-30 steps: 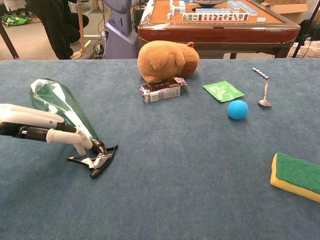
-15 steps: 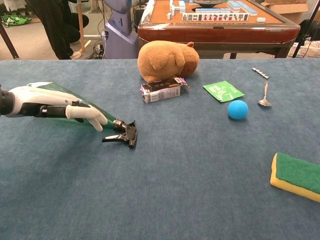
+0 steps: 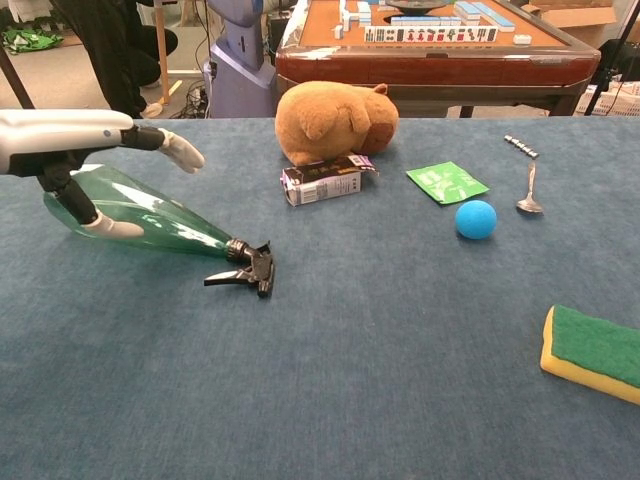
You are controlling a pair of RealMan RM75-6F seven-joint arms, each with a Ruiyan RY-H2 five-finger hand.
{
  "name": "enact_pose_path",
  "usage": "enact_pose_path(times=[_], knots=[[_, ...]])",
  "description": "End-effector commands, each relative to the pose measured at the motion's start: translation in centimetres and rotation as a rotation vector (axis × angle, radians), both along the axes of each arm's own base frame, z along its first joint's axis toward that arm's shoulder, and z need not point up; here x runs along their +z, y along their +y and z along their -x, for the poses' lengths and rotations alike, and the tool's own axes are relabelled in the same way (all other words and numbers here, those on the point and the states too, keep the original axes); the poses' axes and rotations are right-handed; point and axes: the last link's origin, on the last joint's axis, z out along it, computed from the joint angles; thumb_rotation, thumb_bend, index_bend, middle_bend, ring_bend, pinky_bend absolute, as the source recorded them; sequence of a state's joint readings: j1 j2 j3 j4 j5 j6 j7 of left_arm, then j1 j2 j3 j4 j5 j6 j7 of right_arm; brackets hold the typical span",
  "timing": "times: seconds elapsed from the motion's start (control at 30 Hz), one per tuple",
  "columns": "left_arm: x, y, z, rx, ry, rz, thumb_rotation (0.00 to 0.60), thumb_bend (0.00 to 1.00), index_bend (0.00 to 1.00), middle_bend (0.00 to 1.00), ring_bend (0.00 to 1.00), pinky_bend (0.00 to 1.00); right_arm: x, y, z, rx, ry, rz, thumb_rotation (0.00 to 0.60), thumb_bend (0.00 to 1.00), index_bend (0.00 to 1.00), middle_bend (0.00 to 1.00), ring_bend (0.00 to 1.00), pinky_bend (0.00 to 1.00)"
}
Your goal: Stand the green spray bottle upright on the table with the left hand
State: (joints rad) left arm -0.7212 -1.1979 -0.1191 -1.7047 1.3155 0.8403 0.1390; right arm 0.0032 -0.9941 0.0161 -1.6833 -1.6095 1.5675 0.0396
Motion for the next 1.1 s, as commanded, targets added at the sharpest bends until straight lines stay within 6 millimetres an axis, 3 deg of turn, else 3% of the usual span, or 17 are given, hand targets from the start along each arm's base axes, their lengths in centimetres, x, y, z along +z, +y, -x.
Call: enact_pose_path(times=[0.03, 0.27, 0.67, 0.9, 1.1], knots=[[-1.6, 1.0, 0.0, -0.097, 0.115, -0.061, 0.6, 0.28, 0.14, 0.14, 0.0, 0.0, 0.0, 0.1, -0.1, 0.001, 0.003, 0.0, 0.6, 0.29, 0.17, 0.19, 0.04, 0.02], [-4.0, 2.2, -0.6, -0.15, 0.315, -0.081, 0.6, 0.28, 0.13, 0.13, 0.0, 0.0, 0.1, 0.2, -0.2, -0.002, 0.006, 0.002, 0.6, 0.29, 0.17, 0.19, 0.04, 0.02], [-6.8, 3.0, -2.3, -0.128, 0.491, -0.091, 0.6, 0.28, 0.14, 0.13, 0.0, 0.0, 0.1, 0.3, 0.1, -0.01, 0.003, 0.003, 0.6, 0.29, 0.17, 0.19, 0.04, 0.02], [-7.8, 3.7, -2.7, -0.129, 0.579, -0.131, 0.6, 0.28, 0.18, 0.14, 0.0, 0.0, 0.3, 0.5, 0.3, -0.016, 0.003, 0.009, 0.6, 0.29, 0.17, 0.19, 0.04, 0.02], [-8.1, 4.2, -2.5, -0.119, 0.636, -0.191, 0.6, 0.28, 0.25, 0.21, 0.0, 0.0, 0.4, 0.6, 0.5, -0.02, 0.002, 0.009, 0.6, 0.29, 0.17, 0.19, 0.04, 0.02]])
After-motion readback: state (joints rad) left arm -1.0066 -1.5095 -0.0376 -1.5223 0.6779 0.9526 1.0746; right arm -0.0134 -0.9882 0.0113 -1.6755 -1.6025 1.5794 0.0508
